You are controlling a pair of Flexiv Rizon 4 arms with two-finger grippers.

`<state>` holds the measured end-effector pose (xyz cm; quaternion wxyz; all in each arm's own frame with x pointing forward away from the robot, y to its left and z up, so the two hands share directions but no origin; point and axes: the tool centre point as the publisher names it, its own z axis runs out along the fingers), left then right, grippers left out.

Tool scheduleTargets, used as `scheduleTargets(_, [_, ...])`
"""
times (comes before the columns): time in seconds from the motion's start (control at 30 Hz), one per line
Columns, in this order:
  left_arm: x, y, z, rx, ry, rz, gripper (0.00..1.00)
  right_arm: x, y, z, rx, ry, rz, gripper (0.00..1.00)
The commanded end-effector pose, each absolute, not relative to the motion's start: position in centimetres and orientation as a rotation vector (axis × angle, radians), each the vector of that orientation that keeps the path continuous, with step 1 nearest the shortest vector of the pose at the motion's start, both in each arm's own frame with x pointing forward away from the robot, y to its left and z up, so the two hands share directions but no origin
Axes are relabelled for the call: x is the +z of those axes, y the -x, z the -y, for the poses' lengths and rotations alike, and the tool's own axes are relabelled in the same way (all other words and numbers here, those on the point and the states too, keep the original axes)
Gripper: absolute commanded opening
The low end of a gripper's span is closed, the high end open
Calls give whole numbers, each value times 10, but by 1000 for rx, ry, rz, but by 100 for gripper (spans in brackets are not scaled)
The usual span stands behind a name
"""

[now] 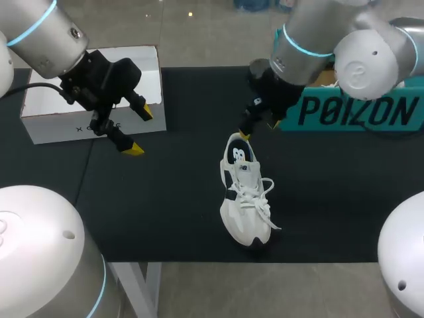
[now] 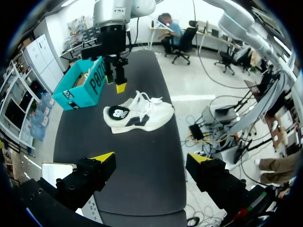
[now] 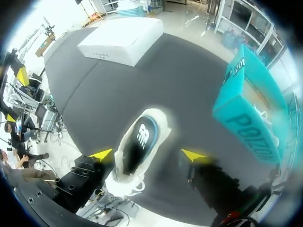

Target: Take the shoe out of the shoebox, open the shoe tongue, remove and reinsert the insole, then place the shoe into the shoebox

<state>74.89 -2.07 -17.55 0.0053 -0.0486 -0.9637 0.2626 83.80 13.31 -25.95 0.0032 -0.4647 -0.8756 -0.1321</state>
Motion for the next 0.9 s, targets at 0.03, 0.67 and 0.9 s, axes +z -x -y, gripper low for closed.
scheduleTargets(0.03, [-175,-749,21,818,152,3017,100,-257,-832,-145,-151,1607,2875,0])
scheduleTargets(0.67, [-175,-749,21,818,152,3017,100,-326,-828,-174,-261,1668,2778,0])
scheduleTargets(0.9, [-175,-749,21,818,152,3017,100,-344,-834,-169,-266,1687,2733,0])
